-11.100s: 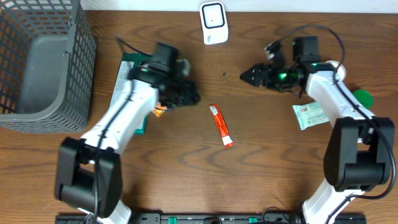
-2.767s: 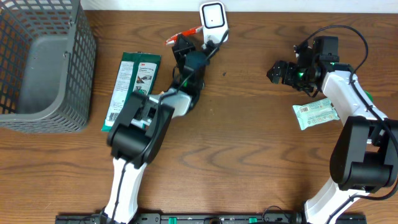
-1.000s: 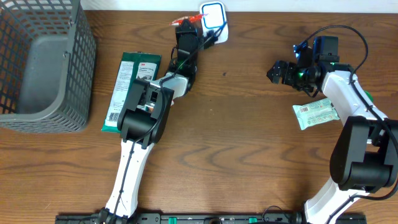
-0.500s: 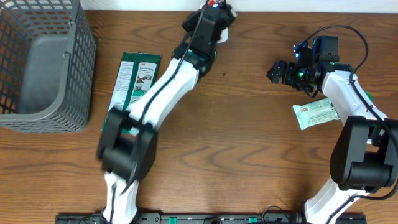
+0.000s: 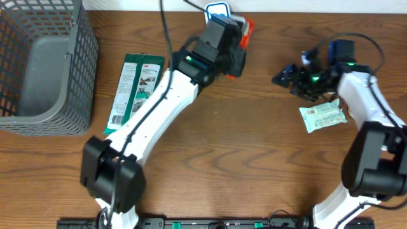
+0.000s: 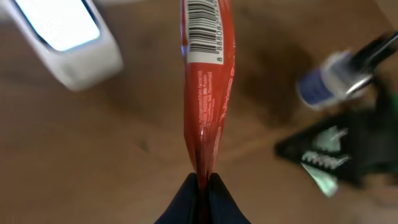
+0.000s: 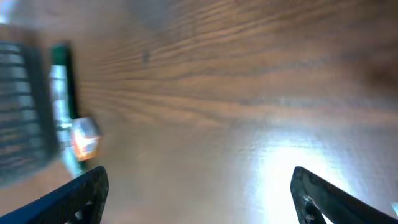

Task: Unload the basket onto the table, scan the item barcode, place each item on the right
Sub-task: 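Carry the red stick right and set it down beside the wipes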

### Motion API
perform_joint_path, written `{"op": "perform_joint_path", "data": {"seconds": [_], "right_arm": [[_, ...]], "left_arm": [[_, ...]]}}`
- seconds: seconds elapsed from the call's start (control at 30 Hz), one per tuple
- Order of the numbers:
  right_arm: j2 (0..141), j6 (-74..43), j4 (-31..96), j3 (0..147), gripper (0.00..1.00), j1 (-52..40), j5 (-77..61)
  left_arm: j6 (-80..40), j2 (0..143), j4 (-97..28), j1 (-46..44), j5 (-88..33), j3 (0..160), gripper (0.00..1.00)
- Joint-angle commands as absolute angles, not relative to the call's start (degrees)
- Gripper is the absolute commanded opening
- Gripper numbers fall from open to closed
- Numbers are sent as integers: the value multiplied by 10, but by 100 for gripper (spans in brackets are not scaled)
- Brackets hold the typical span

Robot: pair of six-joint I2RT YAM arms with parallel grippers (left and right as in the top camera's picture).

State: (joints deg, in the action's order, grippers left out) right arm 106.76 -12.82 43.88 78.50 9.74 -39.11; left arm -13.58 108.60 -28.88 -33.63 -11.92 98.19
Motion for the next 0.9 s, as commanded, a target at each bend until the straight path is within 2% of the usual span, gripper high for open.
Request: {"op": "perform_joint_path", "data": {"seconds": [0.0,0.1,0.33,0.37,0.47,0.5,0.67,0.87], "right_arm": [[973,-89,485,845,90,162,-449],[922,-85,533,875,99,204,-414],[809,-81,601,889,99,295,-389],[801,-71,611,889,99,300,-389],[786,-27,630,889,99,304,-389],[785,-25,636,889,99,303,-389],[784,-25,662,889,99,303,-421],[784,-6,679,889,99,272,-425]], "left_arm": [[-229,1134,-286,-365,-176,966,7],[-256,1168,-253,-389,-201,966,7],[-343,1281,-81,-472,-240,966,7],[-347,1291,-64,-482,-240,966,13],[-338,1304,-30,-508,-240,966,72],[-329,1303,-23,-515,-240,966,78],[-285,1263,-30,-521,-232,969,80],[-276,1137,-168,-453,-156,969,81]]}}
